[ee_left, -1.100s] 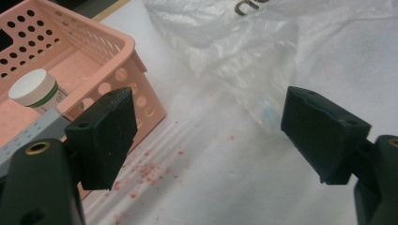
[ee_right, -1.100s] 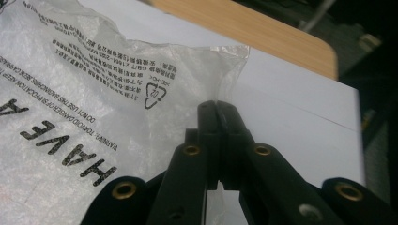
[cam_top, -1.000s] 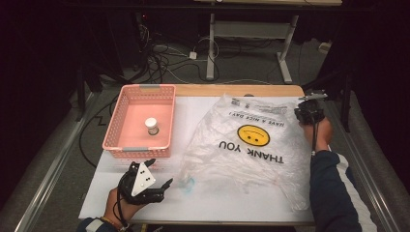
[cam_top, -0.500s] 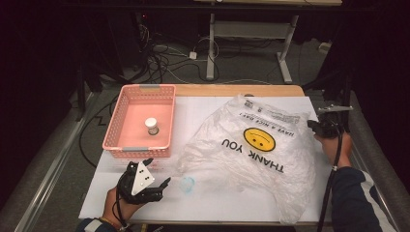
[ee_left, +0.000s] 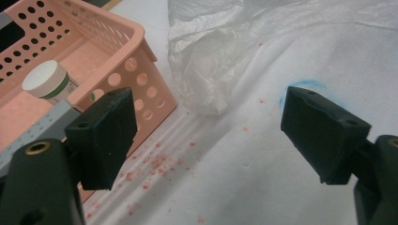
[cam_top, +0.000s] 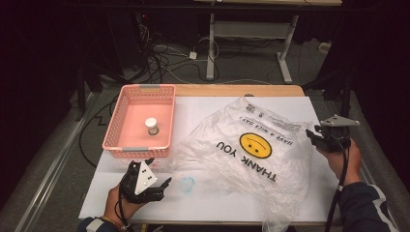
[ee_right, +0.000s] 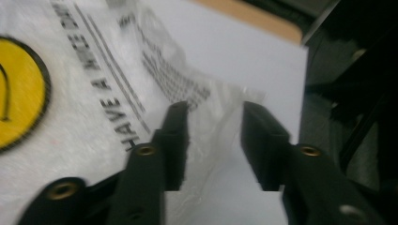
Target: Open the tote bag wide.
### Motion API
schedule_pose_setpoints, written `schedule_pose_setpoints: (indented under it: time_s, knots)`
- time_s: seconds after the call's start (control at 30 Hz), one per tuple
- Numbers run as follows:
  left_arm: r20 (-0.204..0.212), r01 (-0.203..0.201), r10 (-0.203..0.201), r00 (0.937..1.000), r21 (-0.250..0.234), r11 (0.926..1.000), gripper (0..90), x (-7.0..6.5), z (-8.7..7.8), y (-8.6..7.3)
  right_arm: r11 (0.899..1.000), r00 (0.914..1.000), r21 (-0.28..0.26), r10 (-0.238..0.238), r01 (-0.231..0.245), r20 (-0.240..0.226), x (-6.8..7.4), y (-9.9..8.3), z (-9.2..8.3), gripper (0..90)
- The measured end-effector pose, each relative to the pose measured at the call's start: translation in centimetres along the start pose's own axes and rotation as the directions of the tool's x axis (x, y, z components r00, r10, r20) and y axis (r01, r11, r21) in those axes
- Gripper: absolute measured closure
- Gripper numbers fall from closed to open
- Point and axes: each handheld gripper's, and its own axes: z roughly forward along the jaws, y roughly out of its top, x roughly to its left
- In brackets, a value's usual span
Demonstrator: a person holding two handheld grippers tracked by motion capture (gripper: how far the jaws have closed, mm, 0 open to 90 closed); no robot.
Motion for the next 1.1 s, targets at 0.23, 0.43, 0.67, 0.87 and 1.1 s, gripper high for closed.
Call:
schedule_pose_setpoints:
  time_s: [0.23,0.43,0.67,0.87,1.1]
  knots:
    - [-0.007,-0.004,0.004,1.0,-0.002,1.0,17.9,0.1,-0.2,0.0,0.961,0.9453,-0.221,-0.221,0.168,-0.24,7.3,2.2,-5.3,53.4]
    - [-0.005,-0.008,0.008,1.0,-0.002,1.0,17.9,-0.1,-0.1,0.0,0.92,0.8018,-0.241,-0.387,0.308,-0.455,15.7,2.2,-4.6,50.0]
    - [0.0,-0.007,0.007,1.0,0.004,1.0,17.9,-0.1,0.0,-0.1,0.886,0.706,-0.222,-0.46,0.408,-0.539,20.7,1.6,-2.9,48.5]
    - [0.001,-0.011,0.011,0.9999,0.01,0.9999,17.9,-0.2,0.1,-0.1,0.853,0.6752,-0.187,-0.503,0.487,-0.54,23.0,1.0,-1.0,47.6]
    - [0.002,-0.016,0.016,0.9999,0.018,0.9997,17.9,-0.2,0.2,-0.1,0.847,0.6901,-0.119,-0.496,0.518,-0.527,23.2,0.9,0.7,72.7]
